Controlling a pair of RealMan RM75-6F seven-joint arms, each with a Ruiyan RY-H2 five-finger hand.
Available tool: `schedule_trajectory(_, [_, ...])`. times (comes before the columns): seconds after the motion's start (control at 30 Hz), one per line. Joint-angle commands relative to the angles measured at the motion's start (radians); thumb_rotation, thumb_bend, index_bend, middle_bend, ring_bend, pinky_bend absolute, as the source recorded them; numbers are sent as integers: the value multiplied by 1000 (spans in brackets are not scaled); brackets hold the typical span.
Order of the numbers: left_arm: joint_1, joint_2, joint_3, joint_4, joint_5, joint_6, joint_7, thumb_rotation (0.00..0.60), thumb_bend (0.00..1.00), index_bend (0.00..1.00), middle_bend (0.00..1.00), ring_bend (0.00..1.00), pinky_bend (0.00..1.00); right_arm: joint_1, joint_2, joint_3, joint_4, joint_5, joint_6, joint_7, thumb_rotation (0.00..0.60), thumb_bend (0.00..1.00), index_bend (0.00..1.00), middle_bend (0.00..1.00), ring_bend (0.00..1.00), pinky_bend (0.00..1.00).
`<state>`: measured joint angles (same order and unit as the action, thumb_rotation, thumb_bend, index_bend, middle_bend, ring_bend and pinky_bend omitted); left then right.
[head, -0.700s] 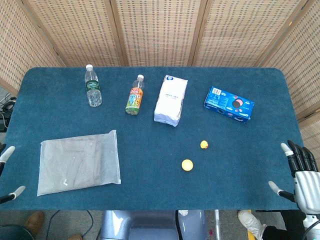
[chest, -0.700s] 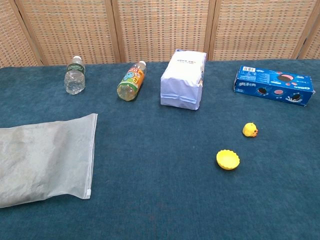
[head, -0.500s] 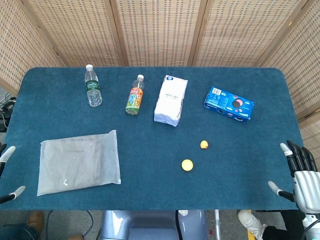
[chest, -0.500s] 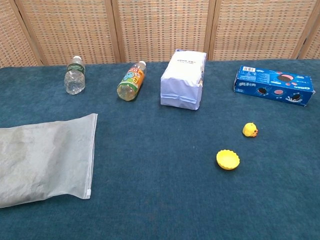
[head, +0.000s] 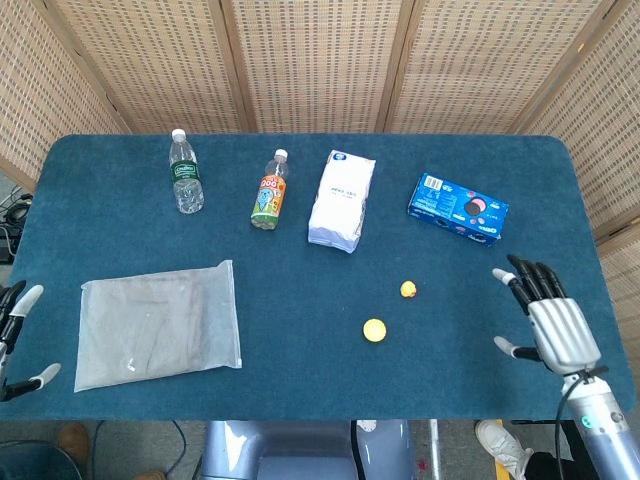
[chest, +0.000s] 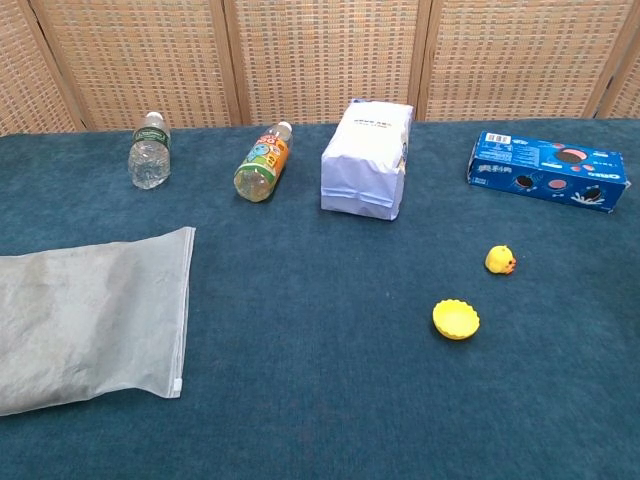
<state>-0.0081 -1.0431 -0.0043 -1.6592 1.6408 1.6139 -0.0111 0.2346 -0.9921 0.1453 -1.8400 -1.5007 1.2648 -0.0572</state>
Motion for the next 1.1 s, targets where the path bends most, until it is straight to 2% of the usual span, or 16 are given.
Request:
schedule_trajectory(0.03, [-15, -17, -9, 17, -10, -20, 3, 600, 30, 0, 0, 0, 0, 129, -56, 68, 51, 91, -141, -18, 600, 0, 243, 0, 0, 0])
schedule_trajectory(0.2, [-42, -35, -23, 26, -60, -82, 31, 600, 30, 0, 0, 0, 0, 277, -192, 107, 166, 217, -299, -123, 600, 0, 342, 0, 0, 0])
schedule_trajectory(0.4, [-54, -46, -28, 19, -97, -114, 70, 600, 30, 0, 0, 0, 0, 371, -318, 105, 263, 365, -407, -184, 600, 1, 388, 0, 0, 0])
schedule_trajectory(0.67, [-63, -52, -36, 21, -138, -140, 87, 600, 31, 0, 0, 0, 0, 438, -449, 66, 394, 468, -436, -282, 600, 58, 398, 0, 0, 0])
schedule_trajectory(0.93, [-68, -60, -35, 25, -133, -137, 92, 600, 30, 0, 0, 0, 0, 467, -492, 43, 468, 529, -432, -357, 600, 76, 401, 0, 0, 0])
schedule_trajectory(1.1, [-69, -62, -34, 27, -130, -134, 96, 600, 31, 0, 0, 0, 0, 484, -516, 37, 497, 572, -441, -379, 600, 95, 438, 0, 0, 0])
